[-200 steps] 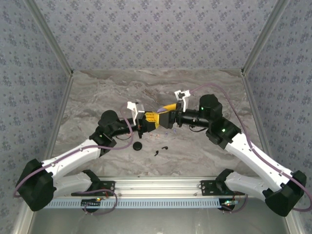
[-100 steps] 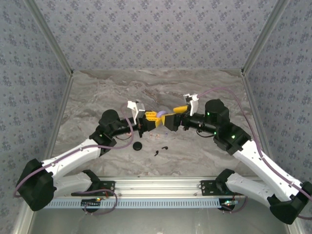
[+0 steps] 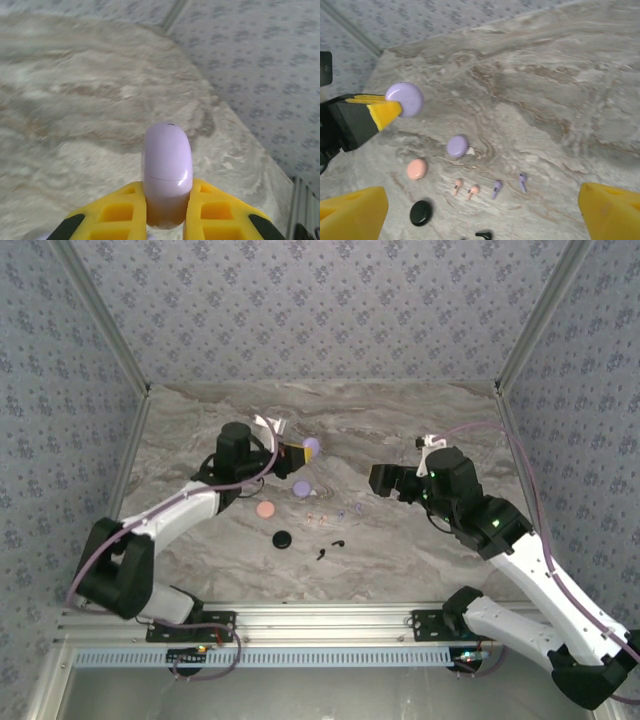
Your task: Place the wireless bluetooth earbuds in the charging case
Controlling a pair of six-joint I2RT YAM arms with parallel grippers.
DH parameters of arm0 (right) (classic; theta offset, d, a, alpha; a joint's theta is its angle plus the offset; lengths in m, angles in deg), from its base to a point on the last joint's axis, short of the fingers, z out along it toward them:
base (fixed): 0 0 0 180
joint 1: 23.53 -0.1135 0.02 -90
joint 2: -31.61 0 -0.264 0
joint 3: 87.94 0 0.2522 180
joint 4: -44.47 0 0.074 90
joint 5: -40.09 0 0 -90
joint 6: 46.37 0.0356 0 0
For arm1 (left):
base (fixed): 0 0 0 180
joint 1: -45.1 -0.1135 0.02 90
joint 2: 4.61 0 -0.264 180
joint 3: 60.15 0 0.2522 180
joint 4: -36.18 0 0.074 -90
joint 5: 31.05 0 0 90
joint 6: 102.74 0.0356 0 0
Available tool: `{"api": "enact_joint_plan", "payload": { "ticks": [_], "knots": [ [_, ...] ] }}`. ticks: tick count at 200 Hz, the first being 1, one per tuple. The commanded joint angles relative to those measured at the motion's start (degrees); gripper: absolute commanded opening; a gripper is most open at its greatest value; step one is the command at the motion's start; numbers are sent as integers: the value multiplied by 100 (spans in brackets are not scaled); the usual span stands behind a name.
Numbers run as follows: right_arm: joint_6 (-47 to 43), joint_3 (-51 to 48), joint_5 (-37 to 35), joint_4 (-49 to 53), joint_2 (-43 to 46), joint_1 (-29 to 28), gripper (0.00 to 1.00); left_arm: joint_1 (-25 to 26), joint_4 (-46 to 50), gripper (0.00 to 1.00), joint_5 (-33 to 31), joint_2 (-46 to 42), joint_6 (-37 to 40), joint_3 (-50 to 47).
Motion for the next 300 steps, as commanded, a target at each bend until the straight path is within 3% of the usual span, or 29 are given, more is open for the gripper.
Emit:
{"api": "enact_joint_plan", "payload": {
  "ticks": [1,81,138,214,300],
  "knots": [
    [275,-168,-134,235,49,107,100,-342,611,0,176,489,-468,374],
    [185,-294,231,213,-169,260,100,-1271,2187,0,422,2226,97,1464],
    [134,-284,453,76,-437,264,100,-1372,2651,0,637,2965,349,1991],
    [142,-411,522,118,-363,258,100,-1455,2669,43,242,3139,406,1977],
    [-241,-131,440,922,-287,244,100,-1582,2647,53,116,2784,447,2043]
  ]
}}
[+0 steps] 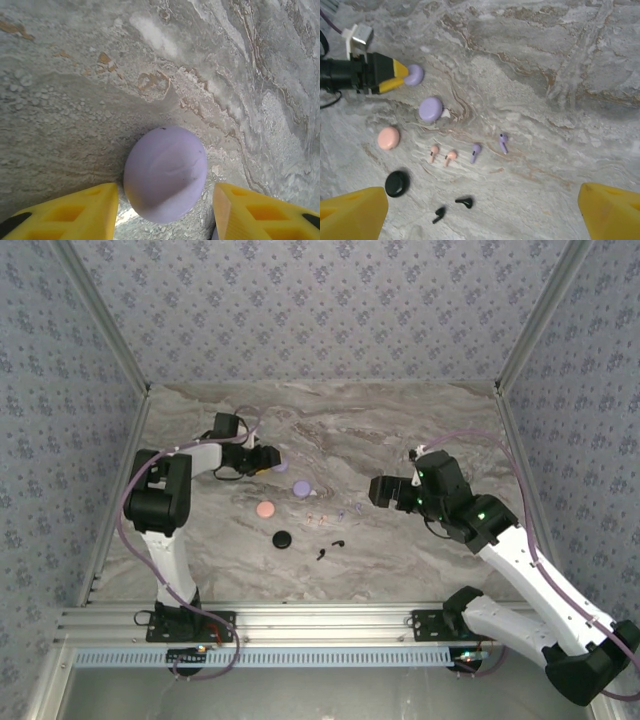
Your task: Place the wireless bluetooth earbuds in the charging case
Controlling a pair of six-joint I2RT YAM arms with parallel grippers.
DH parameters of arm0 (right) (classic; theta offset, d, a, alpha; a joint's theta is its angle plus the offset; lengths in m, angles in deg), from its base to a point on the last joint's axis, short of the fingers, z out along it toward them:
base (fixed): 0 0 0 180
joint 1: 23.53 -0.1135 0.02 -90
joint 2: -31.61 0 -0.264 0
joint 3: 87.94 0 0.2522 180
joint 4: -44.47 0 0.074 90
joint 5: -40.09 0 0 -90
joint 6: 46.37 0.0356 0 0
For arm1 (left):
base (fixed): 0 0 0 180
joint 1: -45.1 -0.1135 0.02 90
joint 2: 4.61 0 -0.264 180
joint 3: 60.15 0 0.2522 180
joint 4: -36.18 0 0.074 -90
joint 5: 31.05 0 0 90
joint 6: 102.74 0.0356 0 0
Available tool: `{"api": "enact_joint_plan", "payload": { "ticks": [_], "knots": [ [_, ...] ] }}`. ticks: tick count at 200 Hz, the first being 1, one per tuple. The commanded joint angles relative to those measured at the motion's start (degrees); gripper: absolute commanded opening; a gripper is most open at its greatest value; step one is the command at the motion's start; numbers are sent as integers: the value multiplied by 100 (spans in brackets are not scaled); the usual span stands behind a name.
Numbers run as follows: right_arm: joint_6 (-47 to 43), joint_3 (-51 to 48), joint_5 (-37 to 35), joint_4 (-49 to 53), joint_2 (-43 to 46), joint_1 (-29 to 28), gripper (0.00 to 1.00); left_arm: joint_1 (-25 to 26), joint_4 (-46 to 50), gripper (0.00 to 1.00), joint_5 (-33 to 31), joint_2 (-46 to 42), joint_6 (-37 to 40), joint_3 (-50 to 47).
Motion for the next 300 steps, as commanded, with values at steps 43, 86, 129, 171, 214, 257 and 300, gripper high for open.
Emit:
{"api": "enact_joint_plan", "payload": {
  "ticks": [43,86,129,171,214,257,300],
  "knots": [
    [-560,430,-10,615,-621,-88,100,-68,-876,54,-361,-1390,-352,-700],
    [-1306,1264,-342,664,-2116,-502,100,-68,-1310,59,-826,-2902,-561,-1612],
    [-2299,2494,-456,617,-3943,-890,100,-72,-1354,70,-1443,-4239,-659,-2496],
    [-3078,3617,-231,740,-5446,-1239,100,-149,-927,89,-1983,-5166,-503,-3076],
    [-3411,4454,33,826,-6484,-1346,94,-268,-512,92,-2091,-5846,-599,-3421],
    [-3486,5115,133,959,-7250,-1346,86,-288,-80,95,-2226,-6391,-586,-3511],
    [-3527,5665,185,1132,-7883,-1296,85,-296,145,95,-2270,-6733,-564,-3554]
  ]
}}
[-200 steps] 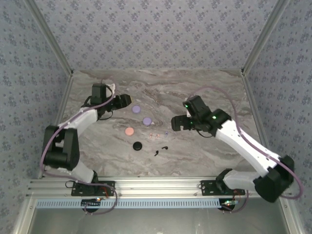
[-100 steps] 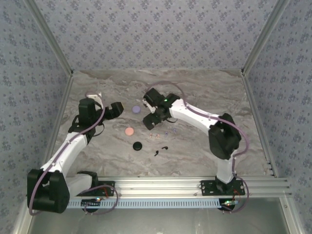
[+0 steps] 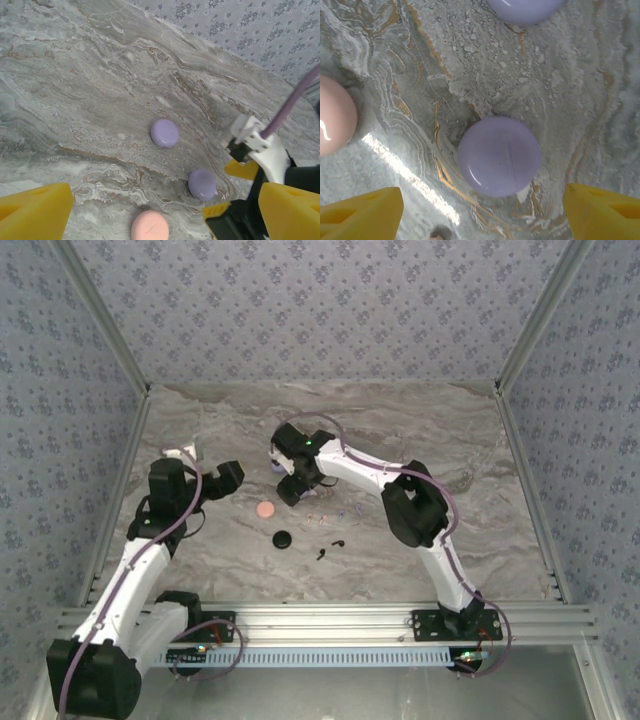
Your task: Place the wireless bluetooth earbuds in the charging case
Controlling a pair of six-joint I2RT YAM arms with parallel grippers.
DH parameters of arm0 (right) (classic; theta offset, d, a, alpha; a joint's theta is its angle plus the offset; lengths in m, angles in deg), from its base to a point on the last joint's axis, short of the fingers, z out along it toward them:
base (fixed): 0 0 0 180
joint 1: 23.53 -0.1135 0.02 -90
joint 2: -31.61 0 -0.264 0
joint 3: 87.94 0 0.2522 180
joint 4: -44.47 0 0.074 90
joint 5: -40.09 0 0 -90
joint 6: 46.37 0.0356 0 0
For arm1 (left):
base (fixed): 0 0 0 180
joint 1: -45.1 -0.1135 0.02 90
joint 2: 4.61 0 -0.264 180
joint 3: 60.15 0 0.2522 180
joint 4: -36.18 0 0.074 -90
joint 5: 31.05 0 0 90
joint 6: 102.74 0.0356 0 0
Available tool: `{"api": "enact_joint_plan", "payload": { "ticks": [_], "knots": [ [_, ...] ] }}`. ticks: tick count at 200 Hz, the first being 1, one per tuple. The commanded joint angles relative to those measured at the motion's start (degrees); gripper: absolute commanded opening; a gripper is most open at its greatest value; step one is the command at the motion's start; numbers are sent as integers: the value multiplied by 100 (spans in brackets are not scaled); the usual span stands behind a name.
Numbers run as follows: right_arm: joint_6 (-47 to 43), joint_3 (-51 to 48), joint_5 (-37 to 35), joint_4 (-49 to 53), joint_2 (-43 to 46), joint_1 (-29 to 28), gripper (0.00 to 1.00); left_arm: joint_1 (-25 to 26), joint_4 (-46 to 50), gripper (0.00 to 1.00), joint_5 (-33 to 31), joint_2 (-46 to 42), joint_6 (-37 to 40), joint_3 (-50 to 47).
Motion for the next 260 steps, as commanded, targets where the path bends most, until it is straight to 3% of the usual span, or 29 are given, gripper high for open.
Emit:
{"api": "enact_joint_plan", "payload": {
  "ticks": [1,28,52,161,216,260],
  "knots": [
    [-130,386,108,346,-341,57,85,-43,239,95,-91,-215,22,-59],
    [-142,587,136,436,-568,87,84,-39,328,97,-135,-352,23,-60],
    [-155,669,189,470,-709,107,75,-37,337,97,-82,-368,30,-60],
    [-278,629,-89,492,-766,81,51,-41,353,98,68,-480,-8,-123],
    [-380,-517,-262,-362,828,85,48,-41,311,97,624,-403,120,108],
    [-610,-1846,-242,-1289,2626,52,46,-38,276,93,1755,-41,192,642]
  ]
}}
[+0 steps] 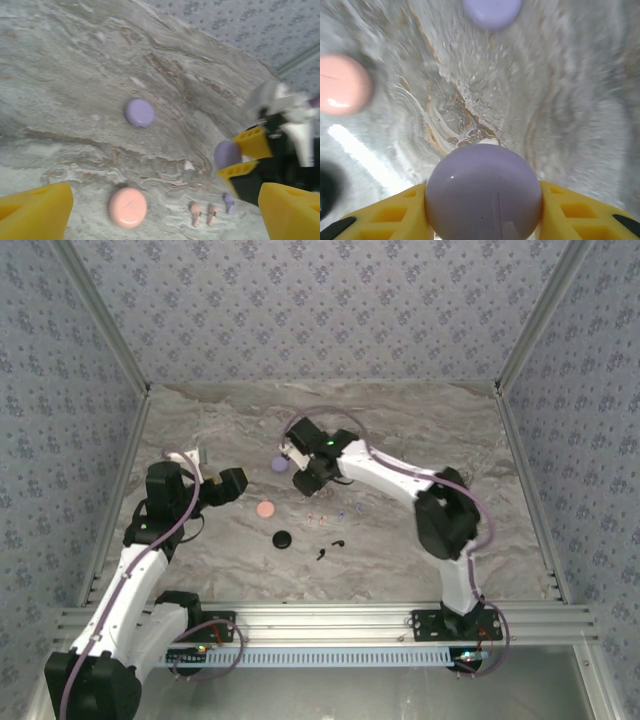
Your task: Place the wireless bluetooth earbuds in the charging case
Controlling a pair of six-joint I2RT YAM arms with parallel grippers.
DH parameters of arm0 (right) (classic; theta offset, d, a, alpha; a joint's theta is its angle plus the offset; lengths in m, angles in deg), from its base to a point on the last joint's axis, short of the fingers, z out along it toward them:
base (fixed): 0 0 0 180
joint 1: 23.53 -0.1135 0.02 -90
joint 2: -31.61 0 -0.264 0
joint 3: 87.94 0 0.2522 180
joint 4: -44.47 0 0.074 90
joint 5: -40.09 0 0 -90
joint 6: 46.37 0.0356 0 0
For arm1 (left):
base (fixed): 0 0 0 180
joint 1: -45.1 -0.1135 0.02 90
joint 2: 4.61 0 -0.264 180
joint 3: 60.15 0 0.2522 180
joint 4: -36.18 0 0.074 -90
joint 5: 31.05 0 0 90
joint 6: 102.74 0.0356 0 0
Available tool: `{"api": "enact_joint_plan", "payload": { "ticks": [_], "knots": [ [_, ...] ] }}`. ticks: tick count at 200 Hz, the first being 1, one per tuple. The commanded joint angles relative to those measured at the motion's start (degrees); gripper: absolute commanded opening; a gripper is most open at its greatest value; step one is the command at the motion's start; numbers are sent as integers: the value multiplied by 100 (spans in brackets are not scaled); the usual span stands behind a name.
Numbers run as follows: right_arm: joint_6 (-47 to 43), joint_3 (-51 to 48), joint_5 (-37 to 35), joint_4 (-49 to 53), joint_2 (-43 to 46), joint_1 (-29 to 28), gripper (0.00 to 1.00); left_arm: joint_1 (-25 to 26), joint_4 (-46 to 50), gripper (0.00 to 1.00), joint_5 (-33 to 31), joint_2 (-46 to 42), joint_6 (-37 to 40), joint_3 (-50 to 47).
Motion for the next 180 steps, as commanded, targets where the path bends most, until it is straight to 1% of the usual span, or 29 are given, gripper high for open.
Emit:
{"api": "enact_joint_plan", "payload": {
  "ticks": [1,14,42,67,84,103,131,149,180],
  "knots": [
    [-277,-508,-60,-639,992,-46,46,-36,-105,93,962,169,127,562],
    [-483,-837,-54,-948,1488,-74,46,-41,-167,92,1527,335,119,782],
    [-1135,-1434,-227,-1505,2435,-213,46,-33,-485,89,2462,601,-143,1141],
    [-1749,-1869,-451,-2017,3166,-352,46,29,-928,82,3207,699,-435,1317],
    [-2073,-1980,-607,-2198,3460,-461,46,141,-1065,80,3549,692,-461,1440],
    [-2356,-2038,-731,-2348,3640,-590,46,382,-1041,78,3746,666,-386,1565],
    [-2555,-2041,-792,-2484,3700,-727,46,815,-974,77,3704,675,-267,1701],
    [-2601,-2018,-809,-2514,3691,-788,46,1003,-971,72,3603,725,-240,1768],
    [-2600,-1975,-801,-2545,3692,-880,46,1173,-957,66,3489,899,-240,1866]
  ]
}}
